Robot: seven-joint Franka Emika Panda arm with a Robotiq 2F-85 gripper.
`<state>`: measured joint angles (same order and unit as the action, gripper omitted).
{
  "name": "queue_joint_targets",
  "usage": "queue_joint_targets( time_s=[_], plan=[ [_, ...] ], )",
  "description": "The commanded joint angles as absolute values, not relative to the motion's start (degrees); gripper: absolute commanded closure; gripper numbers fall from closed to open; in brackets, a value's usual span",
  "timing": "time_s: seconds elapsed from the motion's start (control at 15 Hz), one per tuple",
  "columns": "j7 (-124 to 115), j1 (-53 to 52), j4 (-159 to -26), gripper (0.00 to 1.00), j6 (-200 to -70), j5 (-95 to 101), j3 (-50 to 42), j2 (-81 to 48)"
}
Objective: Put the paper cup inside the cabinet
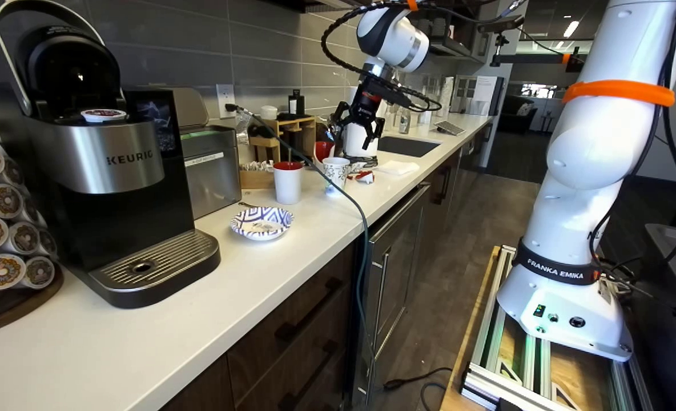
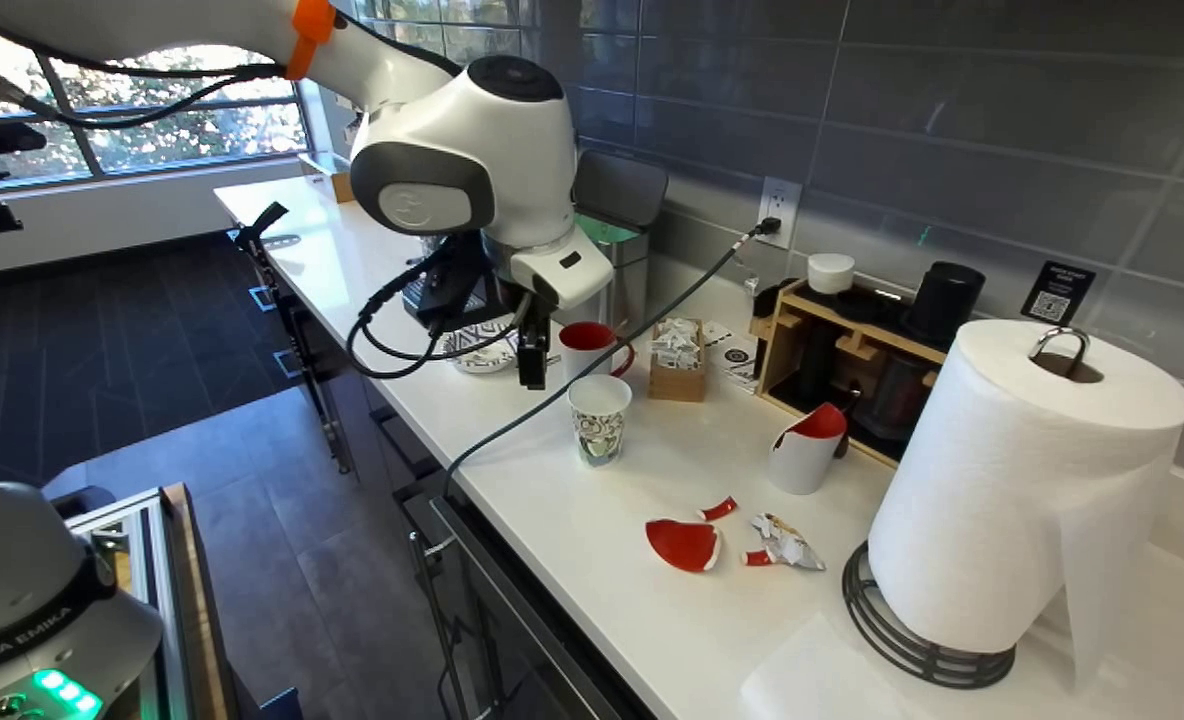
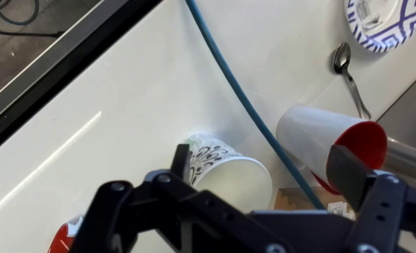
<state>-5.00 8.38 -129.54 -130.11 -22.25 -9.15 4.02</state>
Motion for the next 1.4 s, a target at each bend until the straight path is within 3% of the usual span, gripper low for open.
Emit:
queue_joint_targets(
  time_s=[0.0,0.33,0.73,0.87,0.93,1.33],
  plan=[
    [-10.65,8.20,-131.76,0.00,-139.29,-19.09,-8.10,2.69],
    [-19.70,8.45,-133.45,0.00,-147.56,-11.73,-7.96,0.73],
    [-25.52,7.95,-133.48,0.03,-148.60,-9.39,-8.11,-2.51],
    [-26.93,7.75,-133.12,0.28,-149.13,-9.87,-8.18,-3.60],
    [-27.16,7.69,-132.94,0.30,-149.29,-10.35,-8.19,-4.00],
    [-31.64,7.27,-132.04,0.77,-151.24,-9.45,-8.53,-5.83]
  ],
)
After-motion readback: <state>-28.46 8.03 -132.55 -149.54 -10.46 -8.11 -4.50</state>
